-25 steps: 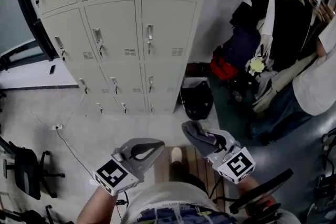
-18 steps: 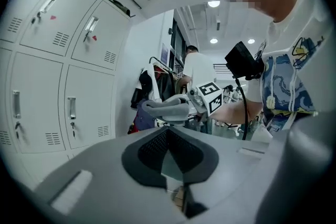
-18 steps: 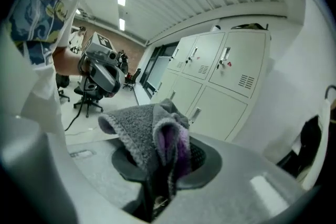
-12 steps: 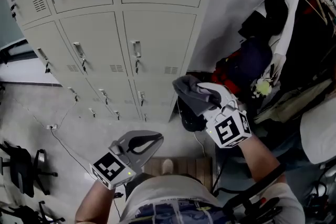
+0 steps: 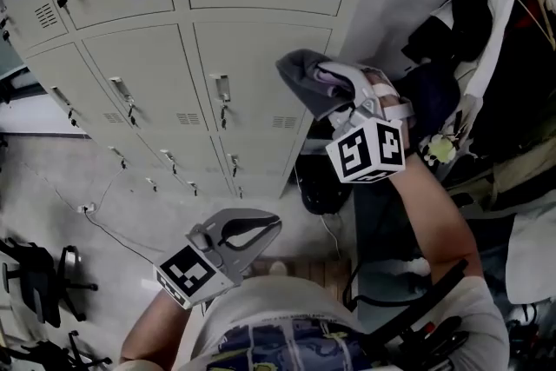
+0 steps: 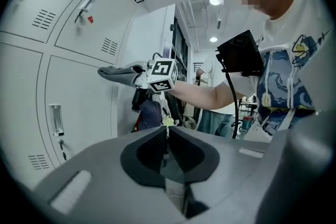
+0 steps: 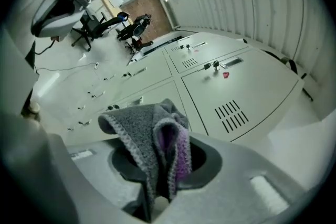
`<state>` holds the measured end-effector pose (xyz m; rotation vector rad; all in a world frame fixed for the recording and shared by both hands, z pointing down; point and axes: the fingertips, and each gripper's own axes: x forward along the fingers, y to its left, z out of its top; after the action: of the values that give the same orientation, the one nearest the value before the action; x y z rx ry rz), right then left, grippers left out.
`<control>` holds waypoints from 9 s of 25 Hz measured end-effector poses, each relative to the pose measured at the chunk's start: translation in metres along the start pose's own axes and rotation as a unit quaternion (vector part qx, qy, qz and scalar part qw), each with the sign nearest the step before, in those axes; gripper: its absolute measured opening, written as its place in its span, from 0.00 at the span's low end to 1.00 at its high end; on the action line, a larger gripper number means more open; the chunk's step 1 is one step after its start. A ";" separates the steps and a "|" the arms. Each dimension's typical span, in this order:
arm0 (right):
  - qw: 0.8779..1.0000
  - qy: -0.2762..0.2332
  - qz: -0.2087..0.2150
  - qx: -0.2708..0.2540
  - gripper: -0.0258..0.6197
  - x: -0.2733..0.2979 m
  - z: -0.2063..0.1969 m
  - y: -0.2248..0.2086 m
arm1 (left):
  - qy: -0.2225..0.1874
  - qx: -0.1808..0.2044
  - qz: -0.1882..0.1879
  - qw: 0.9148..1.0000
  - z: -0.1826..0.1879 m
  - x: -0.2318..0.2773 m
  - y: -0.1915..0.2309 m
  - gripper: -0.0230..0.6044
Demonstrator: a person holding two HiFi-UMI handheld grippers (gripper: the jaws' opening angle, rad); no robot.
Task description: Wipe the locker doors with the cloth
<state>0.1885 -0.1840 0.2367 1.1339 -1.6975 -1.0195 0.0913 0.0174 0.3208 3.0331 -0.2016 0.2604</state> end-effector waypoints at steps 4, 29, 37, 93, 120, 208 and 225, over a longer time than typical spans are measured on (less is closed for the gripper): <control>0.998 0.011 -0.027 -0.047 0.18 0.022 -0.008 -0.029 | -0.006 -0.009 -0.006 1.000 0.000 0.002 0.011 0.07; 0.995 0.055 0.074 -0.046 0.18 0.086 -0.079 0.104 | 0.012 -0.008 -0.006 1.000 -0.002 0.003 0.049 0.06; 0.990 0.070 0.115 -0.031 0.18 0.100 -0.102 0.173 | 0.014 -0.007 -0.005 1.000 -0.001 0.010 0.051 0.06; 0.995 0.039 0.085 -0.019 0.18 0.100 -0.007 0.045 | -0.011 -0.029 0.001 1.000 -0.005 0.005 0.048 0.05; 0.971 0.090 0.223 0.005 0.17 0.146 -0.073 0.250 | 0.018 -0.040 0.032 0.999 -0.017 -0.014 0.060 0.05; 0.949 0.125 0.289 0.015 0.17 0.188 -0.053 0.321 | 0.021 -0.070 0.064 0.995 -0.031 -0.048 0.068 0.04; 0.957 0.074 0.273 0.060 0.18 0.115 0.020 0.194 | -0.018 -0.044 0.032 0.998 -0.020 -0.051 0.058 0.04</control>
<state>0.0889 -0.2395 0.4322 0.7213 -1.8217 -0.4797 0.0301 -0.0313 0.3359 2.9497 -0.3055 0.1970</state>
